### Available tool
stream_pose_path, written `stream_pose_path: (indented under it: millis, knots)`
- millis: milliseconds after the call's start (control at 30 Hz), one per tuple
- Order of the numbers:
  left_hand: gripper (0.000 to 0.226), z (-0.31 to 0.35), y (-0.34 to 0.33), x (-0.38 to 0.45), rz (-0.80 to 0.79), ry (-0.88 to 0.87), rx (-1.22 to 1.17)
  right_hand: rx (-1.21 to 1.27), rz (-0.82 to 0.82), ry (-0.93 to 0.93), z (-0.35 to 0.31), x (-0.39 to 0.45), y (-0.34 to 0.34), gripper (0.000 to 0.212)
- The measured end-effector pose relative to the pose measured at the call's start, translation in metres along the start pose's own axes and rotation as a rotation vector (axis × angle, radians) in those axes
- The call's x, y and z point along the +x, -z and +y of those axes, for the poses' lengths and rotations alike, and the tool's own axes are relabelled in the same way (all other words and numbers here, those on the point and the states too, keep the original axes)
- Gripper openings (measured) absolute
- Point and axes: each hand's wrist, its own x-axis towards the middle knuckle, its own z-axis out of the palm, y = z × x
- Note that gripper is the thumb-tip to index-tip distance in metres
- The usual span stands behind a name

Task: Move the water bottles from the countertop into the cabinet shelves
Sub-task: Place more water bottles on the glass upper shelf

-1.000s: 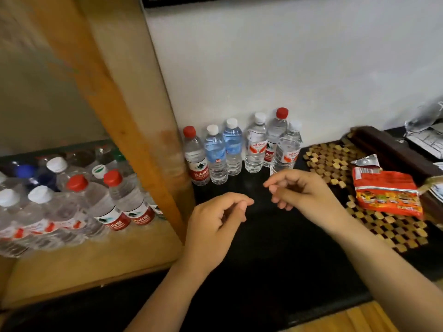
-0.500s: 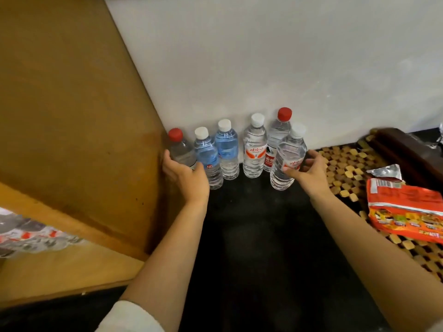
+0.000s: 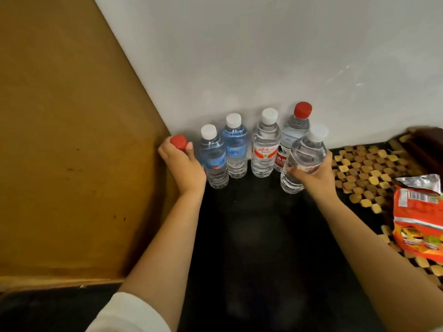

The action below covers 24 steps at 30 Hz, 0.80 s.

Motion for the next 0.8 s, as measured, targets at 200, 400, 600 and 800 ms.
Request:
stream_pose_path:
  millis: [200,400,600,800]
  knots:
    - [0.035,-0.015,0.017,-0.033,0.016,-0.012,-0.020,-0.041,-0.029,0.029,0.007,-0.009,0.004,0.089]
    - [0.036,-0.018,0.041,-0.066,-0.048,-0.038,-0.003,-0.058,-0.034,0.034,0.010,-0.037,0.006,0.089]
    - [0.033,-0.023,0.076,-0.101,-0.241,-0.130,0.001,-0.069,-0.060,0.029,0.013,-0.076,0.007,0.089]
    - [0.031,-0.035,0.113,-0.139,-0.536,-0.331,0.001,-0.094,-0.102,0.010,0.013,-0.131,0.008,0.091]
